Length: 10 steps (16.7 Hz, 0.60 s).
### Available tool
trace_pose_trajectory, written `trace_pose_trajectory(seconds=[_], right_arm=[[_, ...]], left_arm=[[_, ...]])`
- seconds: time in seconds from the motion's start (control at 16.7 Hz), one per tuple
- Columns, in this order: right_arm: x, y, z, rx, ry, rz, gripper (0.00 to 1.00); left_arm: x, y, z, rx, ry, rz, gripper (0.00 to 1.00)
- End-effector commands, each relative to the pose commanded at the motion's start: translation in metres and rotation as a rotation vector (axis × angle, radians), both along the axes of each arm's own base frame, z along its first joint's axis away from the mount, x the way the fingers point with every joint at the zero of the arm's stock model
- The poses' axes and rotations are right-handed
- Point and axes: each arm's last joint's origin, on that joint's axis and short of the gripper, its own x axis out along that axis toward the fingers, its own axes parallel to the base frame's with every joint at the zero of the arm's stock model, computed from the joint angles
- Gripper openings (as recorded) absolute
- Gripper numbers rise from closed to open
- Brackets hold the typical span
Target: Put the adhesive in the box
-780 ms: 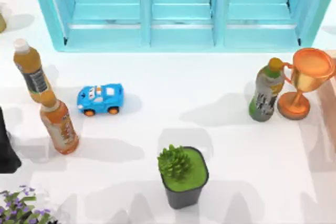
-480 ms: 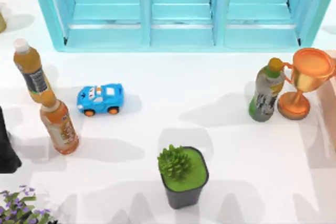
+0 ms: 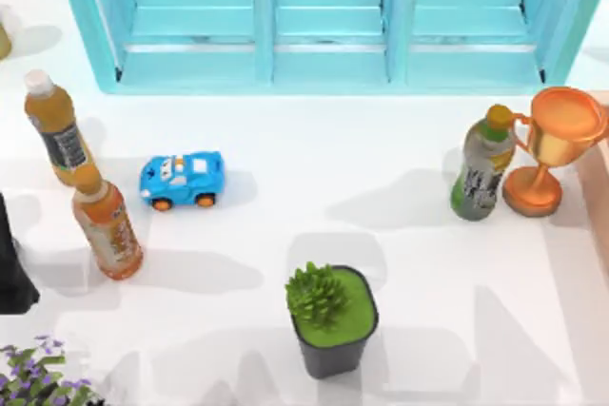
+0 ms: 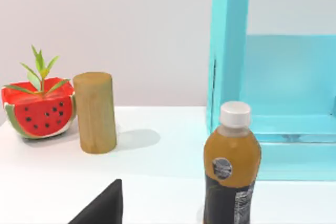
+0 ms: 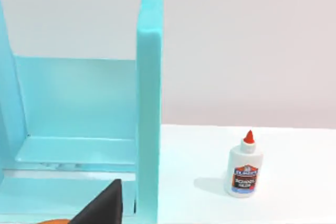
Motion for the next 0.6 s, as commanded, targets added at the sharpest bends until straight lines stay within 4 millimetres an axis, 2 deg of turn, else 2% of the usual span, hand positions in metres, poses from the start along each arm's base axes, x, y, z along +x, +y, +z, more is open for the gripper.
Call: trace_pose_trajectory(seconds=[0.12,0.24,0.36,0.6], right_arm=[[0.036,-0.006,0.004,-0.003,0.072,-0.002,1.00],[0.077,-0.014,-0.002,-0.001,0.150,-0.005,1.00],[0.119,-0.023,-0.018,0.003,0.225,-0.007,1.00],[0.190,-0.045,-0.066,0.013,0.328,-0.008,1.00]], left_arm=[[0.000,0.000,0.000,0.000,0.000,0.000,1.00],[0.000,0.000,0.000,0.000,0.000,0.000,1.00],[0.000,0.000,0.000,0.000,0.000,0.000,1.00],[0.000,0.000,0.000,0.000,0.000,0.000,1.00]])
